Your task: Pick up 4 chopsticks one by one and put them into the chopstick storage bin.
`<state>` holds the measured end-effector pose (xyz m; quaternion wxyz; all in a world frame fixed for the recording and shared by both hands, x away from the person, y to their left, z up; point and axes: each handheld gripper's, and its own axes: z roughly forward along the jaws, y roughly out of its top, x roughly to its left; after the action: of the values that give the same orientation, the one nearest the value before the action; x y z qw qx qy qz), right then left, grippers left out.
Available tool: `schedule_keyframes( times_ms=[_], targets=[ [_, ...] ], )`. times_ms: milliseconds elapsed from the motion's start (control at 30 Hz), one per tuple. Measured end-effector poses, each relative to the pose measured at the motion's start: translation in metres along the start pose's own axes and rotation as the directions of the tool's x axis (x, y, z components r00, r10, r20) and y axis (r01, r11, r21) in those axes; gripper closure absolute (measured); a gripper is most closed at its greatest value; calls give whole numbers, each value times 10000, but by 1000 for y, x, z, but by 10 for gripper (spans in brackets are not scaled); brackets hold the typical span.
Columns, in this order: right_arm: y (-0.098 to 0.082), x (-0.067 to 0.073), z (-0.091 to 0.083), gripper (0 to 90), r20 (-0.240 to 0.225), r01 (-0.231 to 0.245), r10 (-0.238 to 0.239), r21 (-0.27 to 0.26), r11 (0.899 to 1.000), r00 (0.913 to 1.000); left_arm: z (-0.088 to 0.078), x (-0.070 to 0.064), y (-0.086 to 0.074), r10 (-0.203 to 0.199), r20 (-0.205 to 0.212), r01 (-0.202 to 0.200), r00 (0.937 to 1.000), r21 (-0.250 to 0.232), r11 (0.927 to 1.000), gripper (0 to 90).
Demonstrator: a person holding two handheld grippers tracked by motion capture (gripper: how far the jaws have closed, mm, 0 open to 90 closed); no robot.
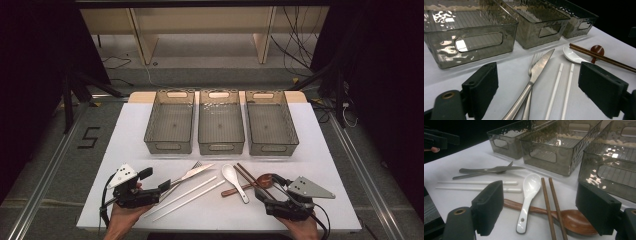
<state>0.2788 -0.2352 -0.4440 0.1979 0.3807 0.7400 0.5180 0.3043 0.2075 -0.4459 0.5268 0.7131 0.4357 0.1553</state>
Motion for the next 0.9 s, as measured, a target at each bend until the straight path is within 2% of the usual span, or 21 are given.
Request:
schedule_keyframes(
  times_ms=[267, 367, 433, 533, 567, 667, 700, 733, 767, 800, 833, 867, 900],
  targets=[
    [0, 0, 0, 235, 0, 3, -3, 9, 10000, 10000, 2, 0, 2, 16, 98, -19, 10000, 285, 9996, 158],
    [0, 0, 0, 235, 5, 13, -13, 55, 10000, 10000, 5, 0, 4, 46, 121, -53, 9999, 564, 9984, 160],
    [0, -1, 0, 235, 3, 11, -11, 75, 10000, 10000, 6, -2, 6, 291, 83, -296, 9995, 818, 9962, 162],
    [1, 0, -1, 237, 12, 18, -18, 73, 10000, 10000, 9, -5, 12, 360, 161, -377, 9992, 1220, 9918, 167],
    [1, -1, -1, 237, 12, 20, -21, 63, 10000, 10000, 11, -7, 14, 393, 186, -415, 9991, 1427, 9889, 173],
    [2, -1, -1, 238, 16, 41, -41, 82, 10000, 10000, 15, -12, 19, 824, 231, -855, 9963, 2177, 9723, 175],
    [2, -1, -1, 238, 14, 59, -59, 93, 9999, 10000, 15, -12, 19, 824, 231, -855, 9963, 2177, 9723, 176],
    [2, -1, -1, 238, 11, 62, -62, 92, 9999, 10000, 17, -14, 20, 911, 249, -944, 9955, 2420, 9657, 179],
    [2, -1, -1, 238, -2, 59, -59, 97, 9999, 10000, 20, -16, 23, 1135, 292, -1172, 9931, 2756, 9541, 183],
    [2, -1, -1, 238, -14, 51, -51, 106, 9999, 10000, 20, -16, 23, 1135, 292, -1172, 9931, 2756, 9541, 185],
    [2, -1, -1, 239, -19, 62, -62, 122, 9999, 10000, 22, -17, 24, 1151, 274, -1181, 9930, 2854, 9511, 188],
    [2, -1, 0, 239, -29, 82, -82, 126, 9999, 10000, 25, -19, 27, 1272, 310, -1304, 9914, 3156, 9399, 190],
    [2, 0, 0, 239, -29, 81, -80, 140, 9999, 10000, 26, -20, 28, 1334, 338, -1370, 9905, 3305, 9338, 195]
  ],
)
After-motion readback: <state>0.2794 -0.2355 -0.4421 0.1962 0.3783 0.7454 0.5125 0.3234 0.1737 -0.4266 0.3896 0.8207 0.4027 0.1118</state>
